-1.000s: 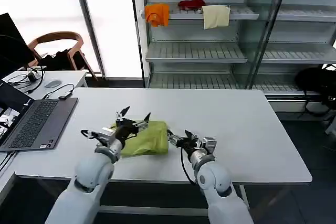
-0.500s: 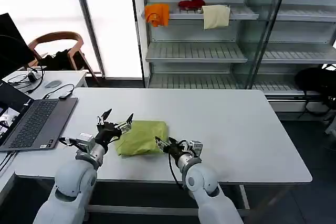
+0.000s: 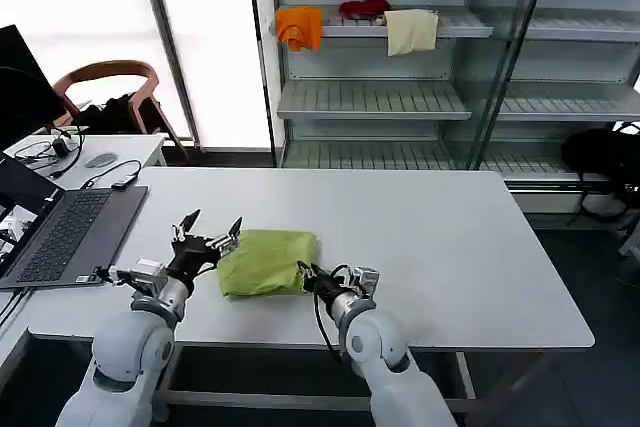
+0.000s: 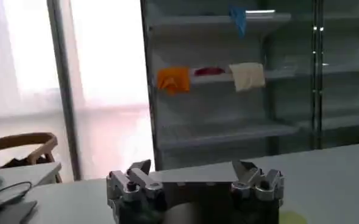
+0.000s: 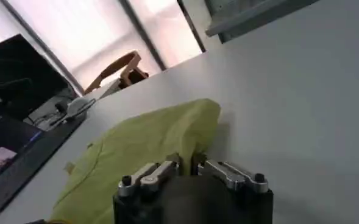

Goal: Fold and organize the clothes.

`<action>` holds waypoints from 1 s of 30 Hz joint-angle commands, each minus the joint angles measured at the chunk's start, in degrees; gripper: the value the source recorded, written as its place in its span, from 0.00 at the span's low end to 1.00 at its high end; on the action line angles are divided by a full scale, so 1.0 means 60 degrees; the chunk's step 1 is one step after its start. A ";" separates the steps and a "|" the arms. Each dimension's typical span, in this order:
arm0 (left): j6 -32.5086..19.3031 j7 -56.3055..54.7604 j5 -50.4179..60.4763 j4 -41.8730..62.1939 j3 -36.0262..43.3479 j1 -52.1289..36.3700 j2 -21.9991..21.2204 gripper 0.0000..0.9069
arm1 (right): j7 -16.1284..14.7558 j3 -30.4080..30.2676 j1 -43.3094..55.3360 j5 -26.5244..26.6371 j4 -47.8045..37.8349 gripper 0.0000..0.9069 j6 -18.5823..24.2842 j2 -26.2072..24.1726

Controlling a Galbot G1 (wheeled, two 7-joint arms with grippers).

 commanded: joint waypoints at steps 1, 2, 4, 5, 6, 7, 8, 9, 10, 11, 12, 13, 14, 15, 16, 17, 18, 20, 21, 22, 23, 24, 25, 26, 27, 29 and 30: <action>-0.0135 0.0018 -0.0036 0.0059 -0.0234 0.0131 0.0007 1.00 | 0.0046 0.0075 0.0098 0.0000 0.0284 0.00 0.0014 0.0134; -0.0136 0.0021 -0.0069 0.0070 -0.0306 0.0132 0.0014 1.00 | 0.0050 0.0106 0.0141 -0.0027 0.0403 0.00 0.0018 0.0189; -0.0141 0.0021 -0.0128 0.0085 -0.0397 0.0127 0.0043 1.00 | 0.0063 0.0157 0.0206 -0.0034 0.0561 0.00 0.0022 0.0294; -0.0139 0.0022 -0.0169 0.0089 -0.0464 0.0121 0.0074 1.00 | 0.0071 0.0223 0.0279 -0.0044 0.0673 0.00 0.0023 0.0363; -0.0136 0.0021 -0.0197 0.0090 -0.0516 0.0123 0.0108 1.00 | 0.0076 0.0275 0.0335 -0.0042 0.0746 0.00 0.0023 0.0425; -0.0136 0.0023 -0.0207 0.0091 -0.0537 0.0127 0.0123 1.00 | 0.0100 0.0379 0.0436 -0.0030 0.0900 0.00 0.0022 0.0519; -0.0139 0.0028 -0.0224 0.0087 -0.0575 0.0143 0.0159 1.00 | 0.0216 0.0524 0.0576 -0.0004 0.1047 0.00 0.0017 0.0605; -0.0141 0.0035 -0.0230 0.0076 -0.0599 0.0152 0.0174 1.00 | 0.0302 0.0614 0.0655 0.0009 0.1160 0.00 0.0015 0.0612; -0.0140 0.0034 -0.0232 0.0070 -0.0606 0.0165 0.0175 1.00 | 0.0374 0.0661 0.0707 0.0029 0.1198 0.00 0.0016 0.0567; -0.0146 0.0035 -0.0231 0.0056 -0.0608 0.0192 0.0165 1.00 | 0.0467 0.0755 0.0748 0.0188 0.1327 0.00 0.0012 0.0456; -0.0155 0.0044 -0.0232 0.0045 -0.0605 0.0204 0.0157 1.00 | 0.0564 0.0827 0.0752 0.0269 0.1444 0.00 0.0002 0.0269; -0.0159 0.0058 -0.0228 0.0042 -0.0598 0.0221 0.0144 1.00 | 0.0554 0.0860 0.0710 0.0253 0.1518 0.00 0.0002 0.0051; -0.0182 0.0059 -0.0222 0.0052 -0.0557 0.0225 0.0105 1.00 | 0.0507 0.0903 0.0569 0.0236 0.1616 0.00 -0.0002 -0.0210; -0.0187 0.0058 -0.0213 0.0062 -0.0541 0.0223 0.0099 1.00 | 0.0487 0.0927 0.0460 0.0172 0.1633 0.00 -0.0003 -0.0268; -0.0192 0.0054 -0.0201 0.0073 -0.0497 0.0211 0.0055 1.00 | 0.0446 0.0965 0.0372 -0.0004 0.1629 0.00 -0.0005 -0.0395; -0.0196 0.0050 -0.0189 0.0091 -0.0435 0.0177 0.0018 1.00 | 0.0244 0.1068 0.0136 -0.0353 0.1599 0.00 -0.0008 -0.0480; -0.0195 0.0051 -0.0183 0.0097 -0.0410 0.0157 -0.0003 1.00 | 0.0015 0.1146 -0.0095 -0.0704 0.1578 0.00 -0.0013 -0.0508; -0.0194 0.0040 -0.0145 0.0120 -0.0284 0.0086 -0.0037 1.00 | -0.0447 0.1199 -0.0451 -0.1481 0.1506 0.00 -0.0007 -0.0595; -0.0193 0.0042 -0.0137 0.0123 -0.0253 0.0076 -0.0047 1.00 | -0.0490 0.1172 -0.0504 -0.1649 0.1480 0.00 -0.0007 -0.0620; -0.0193 0.0040 -0.0110 0.0125 -0.0195 0.0056 -0.0061 1.00 | -0.0592 0.1136 -0.0577 -0.1826 0.1424 0.00 -0.0005 -0.0654; -0.0191 0.0038 -0.0091 0.0125 -0.0136 0.0026 -0.0079 1.00 | -0.0631 0.1104 -0.0616 -0.1919 0.1363 0.00 -0.0003 -0.0664; -0.0192 0.0037 -0.0081 0.0123 -0.0115 0.0022 -0.0090 1.00 | -0.0608 0.1078 -0.0626 -0.2068 0.1280 0.00 -0.0009 -0.0647; -0.0190 0.0037 -0.0064 0.0114 -0.0093 0.0017 -0.0104 1.00 | -0.0643 0.1064 -0.0622 -0.2254 0.1207 0.27 -0.0008 -0.0602; -0.0191 0.0037 -0.0049 0.0107 -0.0078 0.0035 -0.0108 1.00 | -0.0730 0.1062 -0.0623 -0.2531 0.1084 1.00 -0.0004 -0.0544; -0.0190 0.0038 -0.0049 0.0101 -0.0074 0.0042 -0.0108 1.00 | -0.0749 0.1060 -0.0614 -0.2706 0.1008 1.00 0.0000 -0.0510; -0.0190 0.0038 -0.0040 0.0092 -0.0100 0.0097 -0.0095 1.00 | -0.0802 0.1063 -0.0598 -0.3215 0.0870 1.00 0.0006 -0.0400; -0.0189 0.0038 -0.0043 0.0085 -0.0113 0.0114 -0.0091 1.00 | -0.0748 0.1051 -0.0584 -0.3254 0.0847 1.00 0.0005 -0.0378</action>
